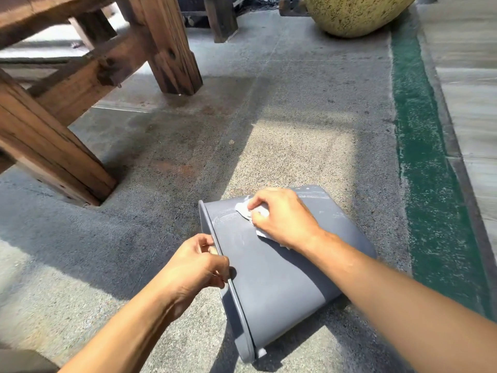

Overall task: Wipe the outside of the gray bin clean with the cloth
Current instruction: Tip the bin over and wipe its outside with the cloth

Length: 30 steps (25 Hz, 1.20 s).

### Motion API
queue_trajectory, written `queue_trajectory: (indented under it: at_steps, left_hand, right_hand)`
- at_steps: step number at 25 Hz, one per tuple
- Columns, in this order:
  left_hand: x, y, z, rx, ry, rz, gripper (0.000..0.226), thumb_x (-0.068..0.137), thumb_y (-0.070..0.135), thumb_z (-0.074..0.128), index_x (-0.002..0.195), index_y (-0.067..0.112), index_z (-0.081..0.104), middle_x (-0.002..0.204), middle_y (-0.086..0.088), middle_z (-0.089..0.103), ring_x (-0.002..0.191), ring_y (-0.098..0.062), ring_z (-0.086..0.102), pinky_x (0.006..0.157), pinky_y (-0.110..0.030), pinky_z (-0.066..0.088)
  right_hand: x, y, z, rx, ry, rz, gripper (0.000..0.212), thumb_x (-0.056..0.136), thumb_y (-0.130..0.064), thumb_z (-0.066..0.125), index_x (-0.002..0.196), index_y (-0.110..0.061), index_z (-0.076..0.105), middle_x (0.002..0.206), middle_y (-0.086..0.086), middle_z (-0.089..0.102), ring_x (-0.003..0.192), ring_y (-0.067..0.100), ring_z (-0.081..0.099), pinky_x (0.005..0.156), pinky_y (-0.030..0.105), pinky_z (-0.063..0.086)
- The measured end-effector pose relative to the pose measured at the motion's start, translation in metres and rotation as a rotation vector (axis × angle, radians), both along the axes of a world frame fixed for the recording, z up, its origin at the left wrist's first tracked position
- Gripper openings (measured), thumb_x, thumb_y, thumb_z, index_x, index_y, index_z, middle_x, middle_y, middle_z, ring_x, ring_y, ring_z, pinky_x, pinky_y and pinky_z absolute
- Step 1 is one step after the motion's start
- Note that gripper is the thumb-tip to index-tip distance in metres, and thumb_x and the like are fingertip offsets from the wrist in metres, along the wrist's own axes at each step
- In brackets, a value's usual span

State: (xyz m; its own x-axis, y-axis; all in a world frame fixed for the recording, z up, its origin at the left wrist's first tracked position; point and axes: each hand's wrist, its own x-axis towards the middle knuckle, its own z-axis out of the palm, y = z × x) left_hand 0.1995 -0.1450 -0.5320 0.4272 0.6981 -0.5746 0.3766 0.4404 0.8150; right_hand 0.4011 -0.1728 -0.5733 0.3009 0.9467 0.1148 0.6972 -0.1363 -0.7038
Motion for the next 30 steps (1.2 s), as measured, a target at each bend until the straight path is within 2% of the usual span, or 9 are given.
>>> queue_trajectory:
  at_steps: [5, 8, 11, 13, 16, 18, 23, 27, 30]
  left_hand:
    - [0.005, 0.004, -0.004, -0.044, 0.033, 0.093, 0.009, 0.085, 0.004, 0.06, 0.092, 0.002, 0.057, 0.084, -0.022, 0.061, 0.048, -0.025, 0.052, 0.047, -0.033, 0.052]
    - [0.008, 0.005, -0.005, -0.032, 0.051, 0.121, 0.008, 0.085, 0.008, 0.06, 0.088, 0.002, 0.065, 0.084, -0.018, 0.058, 0.058, -0.026, 0.052, 0.049, -0.032, 0.054]
    - [0.01, 0.005, -0.004, -0.074, 0.028, 0.159, 0.014, 0.085, 0.013, 0.062, 0.084, 0.002, 0.07, 0.078, -0.012, 0.054, 0.054, -0.022, 0.052, 0.049, -0.031, 0.055]
    - [0.011, 0.003, -0.003, -0.11, 0.017, 0.142, 0.013, 0.087, 0.013, 0.063, 0.086, 0.002, 0.069, 0.078, -0.012, 0.052, 0.05, -0.02, 0.051, 0.048, -0.032, 0.055]
    - [0.017, -0.001, 0.005, -0.114, -0.027, 0.1, 0.009, 0.086, 0.002, 0.062, 0.095, 0.001, 0.063, 0.076, -0.015, 0.055, 0.043, -0.021, 0.051, 0.043, -0.031, 0.053]
    - [0.019, -0.002, 0.009, -0.095, -0.048, 0.083, 0.029, 0.084, -0.009, 0.059, 0.109, 0.004, 0.055, 0.081, -0.019, 0.059, 0.042, -0.024, 0.053, 0.04, -0.029, 0.048]
    - [0.021, -0.003, 0.008, 0.061, -0.082, 0.034, 0.058, 0.061, -0.021, 0.061, 0.116, -0.002, 0.055, 0.076, -0.012, 0.062, 0.052, -0.017, 0.056, 0.043, -0.027, 0.042]
    - [0.016, -0.004, 0.008, 0.156, -0.111, -0.051, 0.055, 0.051, -0.011, 0.066, 0.105, -0.001, 0.059, 0.085, -0.016, 0.065, 0.061, -0.019, 0.057, 0.047, -0.026, 0.044]
    - [0.012, -0.003, 0.007, 0.212, -0.107, -0.112, 0.053, 0.051, -0.011, 0.069, 0.102, -0.003, 0.06, 0.088, -0.028, 0.066, 0.068, -0.025, 0.052, 0.049, -0.028, 0.043]
  right_hand:
    - [0.083, -0.06, -0.034, -0.105, -0.025, -0.484, 0.017, 0.083, -0.018, 0.062, 0.096, -0.021, 0.074, 0.103, -0.002, 0.074, 0.085, 0.028, 0.068, 0.076, 0.037, 0.055]
    - [0.127, -0.092, -0.045, -0.273, 0.109, -0.741, 0.016, 0.083, -0.013, 0.063, 0.086, -0.019, 0.078, 0.096, 0.008, 0.078, 0.089, 0.03, 0.07, 0.077, 0.033, 0.052]
    - [0.118, -0.105, -0.039, -0.131, 0.182, -0.854, 0.015, 0.086, -0.014, 0.066, 0.092, -0.017, 0.08, 0.094, 0.008, 0.078, 0.08, 0.025, 0.066, 0.072, 0.024, 0.047]
    - [0.099, -0.1, -0.025, 0.019, 0.164, -0.785, 0.016, 0.087, -0.016, 0.067, 0.097, -0.02, 0.08, 0.092, -0.002, 0.077, 0.074, 0.012, 0.064, 0.066, 0.016, 0.046]
    - [0.066, -0.08, 0.004, 0.175, 0.157, -0.462, 0.019, 0.083, -0.011, 0.072, 0.096, -0.022, 0.079, 0.095, -0.011, 0.076, 0.087, 0.001, 0.067, 0.08, 0.013, 0.048]
    - [0.035, -0.064, 0.017, 0.244, 0.145, -0.162, 0.021, 0.08, -0.008, 0.075, 0.096, -0.021, 0.079, 0.097, -0.01, 0.075, 0.094, 0.0, 0.067, 0.085, 0.009, 0.045]
    - [-0.016, -0.025, 0.022, 0.241, 0.026, 0.378, 0.022, 0.086, -0.017, 0.072, 0.106, -0.011, 0.077, 0.109, 0.003, 0.069, 0.099, 0.015, 0.066, 0.093, 0.028, 0.051]
    - [-0.016, 0.002, 0.029, 0.219, -0.185, 0.268, 0.025, 0.092, -0.028, 0.057, 0.105, -0.015, 0.075, 0.108, 0.004, 0.071, 0.1, 0.028, 0.066, 0.092, 0.04, 0.053]
    - [0.013, 0.009, 0.032, 0.044, -0.276, 0.058, 0.042, 0.09, -0.044, 0.041, 0.097, -0.02, 0.075, 0.102, 0.004, 0.075, 0.099, 0.031, 0.065, 0.089, 0.042, 0.052]
